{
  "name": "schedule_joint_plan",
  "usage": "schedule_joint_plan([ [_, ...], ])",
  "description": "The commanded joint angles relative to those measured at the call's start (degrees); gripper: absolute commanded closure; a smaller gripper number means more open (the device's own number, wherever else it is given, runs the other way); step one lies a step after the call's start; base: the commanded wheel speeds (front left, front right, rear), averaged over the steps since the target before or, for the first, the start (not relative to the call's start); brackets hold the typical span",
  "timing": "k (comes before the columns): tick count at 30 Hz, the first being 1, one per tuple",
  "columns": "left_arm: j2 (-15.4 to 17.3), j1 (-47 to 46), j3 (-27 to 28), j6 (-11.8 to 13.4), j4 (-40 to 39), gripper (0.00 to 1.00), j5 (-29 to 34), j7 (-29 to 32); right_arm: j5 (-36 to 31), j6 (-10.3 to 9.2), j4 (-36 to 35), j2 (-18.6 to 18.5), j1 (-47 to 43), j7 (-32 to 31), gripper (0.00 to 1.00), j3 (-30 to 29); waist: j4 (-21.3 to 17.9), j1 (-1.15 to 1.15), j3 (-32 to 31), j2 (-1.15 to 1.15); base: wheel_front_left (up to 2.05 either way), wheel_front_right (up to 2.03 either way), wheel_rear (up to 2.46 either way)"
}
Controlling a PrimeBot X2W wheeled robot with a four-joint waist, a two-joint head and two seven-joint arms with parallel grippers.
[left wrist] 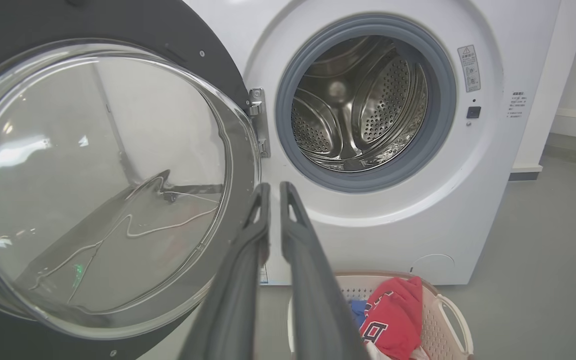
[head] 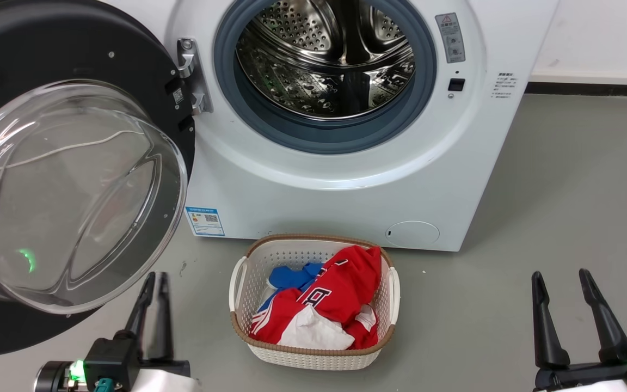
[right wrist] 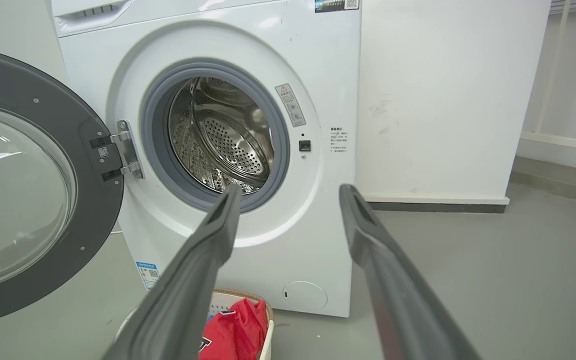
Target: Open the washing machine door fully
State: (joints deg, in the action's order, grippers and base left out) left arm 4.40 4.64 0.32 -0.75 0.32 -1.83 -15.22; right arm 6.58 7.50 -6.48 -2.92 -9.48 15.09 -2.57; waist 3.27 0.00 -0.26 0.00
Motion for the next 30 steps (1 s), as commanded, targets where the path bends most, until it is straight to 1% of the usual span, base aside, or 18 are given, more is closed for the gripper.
schedule_joint_plan([
  [1, -0.2, 0.4, -0.2, 0.2, 0.1, 0.0, -0.2, 0.1, 0.3, -0.01, 0.2, 0.1, -0.6, 0.1, 0.0, 0.0, -0.2, 0.0, 0.0, 0.0, 0.0, 0.0, 0.0],
  [7, -0.7, 1.0, -1.4, 0.5, 1.4, 0.0, -0.7, 0.1, 0.8, -0.01, 1.4, 0.1, -1.2, 0.1, 0.0, -0.2, -0.7, 0.0, -0.2, 0.0, 0.0, 0.0, 0.0],
  [10, -0.8, 1.0, -1.9, -0.7, 2.4, 0.0, -1.5, 0.1, 0.9, -0.01, 1.6, 0.1, -1.2, 0.1, 0.0, -0.3, -0.8, 0.0, -0.3, 0.0, 0.0, 0.0, 0.0],
  [15, -1.0, 0.6, -2.4, -1.4, 3.5, 0.0, -1.8, 0.1, 0.9, -0.01, 2.0, 0.1, -1.3, 0.1, 0.0, -0.2, -1.0, 0.0, -0.4, 0.0, 0.0, 0.0, 0.0],
  [25, -1.2, 0.1, -2.1, -0.9, 4.2, 0.0, -1.1, 0.1, 1.1, -0.01, 2.5, 0.1, -1.5, 0.1, 0.0, -0.4, -1.4, 0.0, -0.7, 0.0, 0.0, 0.0, 0.0],
  [26, -1.3, 0.0, -2.1, -0.7, 4.3, 1.0, -0.9, 0.1, 1.1, -0.01, 2.5, 0.1, -1.4, 0.1, 1.0, -0.4, -1.4, 0.0, -0.7, 0.0, 0.0, 0.0, 0.0],
  [30, -1.3, 1.4, -2.2, -1.1, 6.1, 1.0, -1.4, 0.0, 1.1, 0.0, 4.3, 0.0, -1.3, -0.1, 1.0, -0.2, -1.4, 0.0, -0.7, 0.0, 0.0, 0.0, 0.0],
])
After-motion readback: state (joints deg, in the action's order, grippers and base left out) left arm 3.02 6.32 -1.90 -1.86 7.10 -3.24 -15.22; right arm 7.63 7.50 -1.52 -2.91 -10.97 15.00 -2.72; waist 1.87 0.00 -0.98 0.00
